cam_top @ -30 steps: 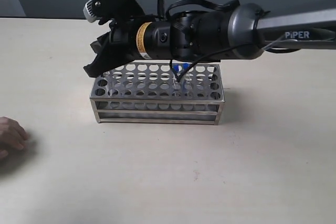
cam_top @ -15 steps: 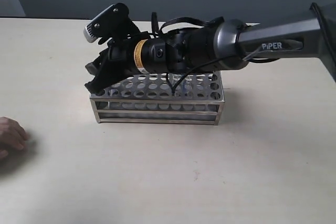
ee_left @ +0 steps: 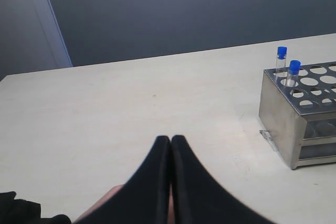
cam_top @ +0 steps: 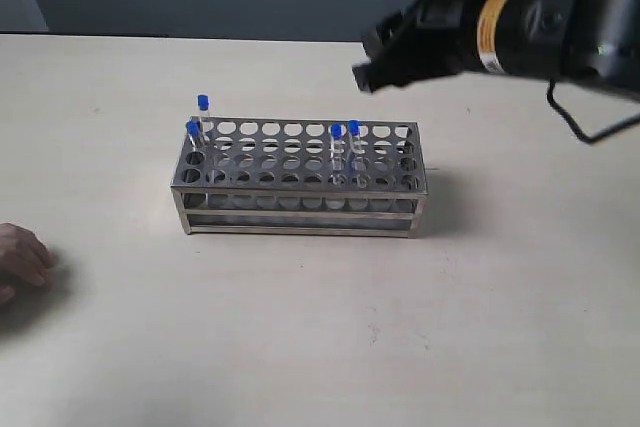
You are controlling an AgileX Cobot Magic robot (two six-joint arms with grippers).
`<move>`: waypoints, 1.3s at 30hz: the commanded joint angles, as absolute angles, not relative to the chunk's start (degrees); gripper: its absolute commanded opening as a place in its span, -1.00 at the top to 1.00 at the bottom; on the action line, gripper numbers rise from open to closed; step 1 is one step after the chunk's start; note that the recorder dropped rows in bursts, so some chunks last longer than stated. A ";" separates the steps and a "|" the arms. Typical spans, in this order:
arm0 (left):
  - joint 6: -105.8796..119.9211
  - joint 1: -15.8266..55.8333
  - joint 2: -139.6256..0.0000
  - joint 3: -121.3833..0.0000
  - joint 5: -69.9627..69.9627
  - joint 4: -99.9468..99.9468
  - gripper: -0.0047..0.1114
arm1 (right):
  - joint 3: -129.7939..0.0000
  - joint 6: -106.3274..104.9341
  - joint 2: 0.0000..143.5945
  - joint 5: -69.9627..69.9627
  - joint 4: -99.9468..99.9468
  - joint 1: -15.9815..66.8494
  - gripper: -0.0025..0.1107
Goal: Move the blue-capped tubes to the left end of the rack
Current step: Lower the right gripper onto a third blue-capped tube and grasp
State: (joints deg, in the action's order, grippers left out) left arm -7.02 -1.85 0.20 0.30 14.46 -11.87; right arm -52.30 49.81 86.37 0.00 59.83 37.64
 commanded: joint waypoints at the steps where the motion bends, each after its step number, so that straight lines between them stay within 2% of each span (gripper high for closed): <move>1: -7.06 -1.60 0.00 0.00 14.09 -11.57 0.90 | -43.30 49.56 85.77 10.52 59.60 36.64 0.00; 10: -7.06 -1.60 0.00 0.00 14.09 -11.57 0.90 | -42.56 41.32 92.14 12.86 53.93 36.64 0.00; 26: -7.06 -1.60 0.00 0.00 14.09 -11.57 0.90 | -42.56 6.97 99.52 22.12 16.14 36.64 0.00; 39: -7.06 -1.60 0.00 0.00 14.09 -11.57 0.90 | -42.66 4.56 103.76 28.59 13.06 36.64 0.00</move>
State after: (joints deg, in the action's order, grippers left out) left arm -7.02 -1.85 0.20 0.30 14.46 -11.87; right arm -42.59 6.28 102.82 26.89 15.60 36.94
